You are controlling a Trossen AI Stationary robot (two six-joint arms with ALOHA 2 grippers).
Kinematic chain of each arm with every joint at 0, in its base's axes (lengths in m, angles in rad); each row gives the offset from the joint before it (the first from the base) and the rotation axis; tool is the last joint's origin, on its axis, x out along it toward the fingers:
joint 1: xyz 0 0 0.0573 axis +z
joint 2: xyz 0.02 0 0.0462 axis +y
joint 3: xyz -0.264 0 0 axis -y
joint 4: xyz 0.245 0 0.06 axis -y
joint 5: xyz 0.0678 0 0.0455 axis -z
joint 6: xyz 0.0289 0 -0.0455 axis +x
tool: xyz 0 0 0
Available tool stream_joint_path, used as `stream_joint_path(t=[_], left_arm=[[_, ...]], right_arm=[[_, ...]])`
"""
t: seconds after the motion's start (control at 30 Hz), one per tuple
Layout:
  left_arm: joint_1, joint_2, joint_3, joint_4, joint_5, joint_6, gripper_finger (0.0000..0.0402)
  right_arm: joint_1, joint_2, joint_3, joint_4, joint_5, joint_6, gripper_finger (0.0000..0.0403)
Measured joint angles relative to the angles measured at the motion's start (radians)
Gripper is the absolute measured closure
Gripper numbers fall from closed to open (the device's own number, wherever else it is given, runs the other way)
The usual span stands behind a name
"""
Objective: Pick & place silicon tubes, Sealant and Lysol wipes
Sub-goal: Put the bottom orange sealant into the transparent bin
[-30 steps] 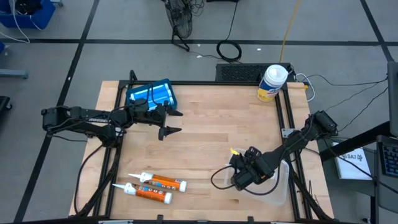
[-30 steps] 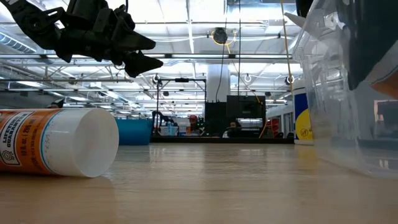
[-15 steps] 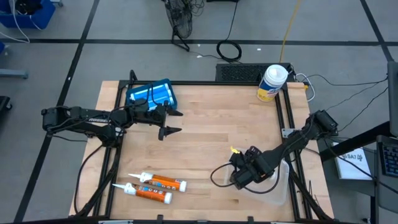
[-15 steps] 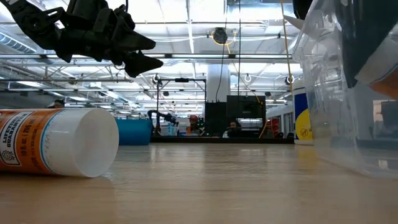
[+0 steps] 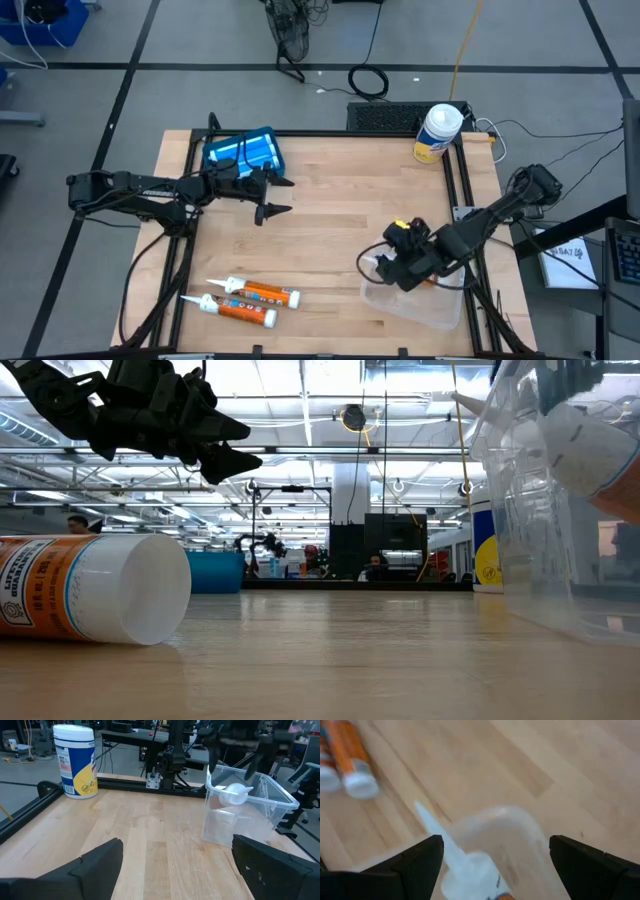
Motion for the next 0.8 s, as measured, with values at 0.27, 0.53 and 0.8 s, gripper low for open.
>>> stream_joint_path(t=[0.27, 0.53, 0.8], left_arm=[[0.000, 0.000, 0.000, 0.000, 0.000, 0.000, 0.0036], [0.000, 0.000, 0.000, 0.000, 0.000, 0.000, 0.0036], [0.000, 0.000, 0.000, 0.000, 0.000, 0.000, 0.0036]], right_arm=[[0.130, 0.003, 0.000, 0.429, 0.065, -0.264, 0.0064], [0.191, 0.105, 0.000, 0.518, -0.050, -0.415, 0.0082], [0.193, 0.150, 0.001, 0.334, -0.127, -0.344, 0.0285]])
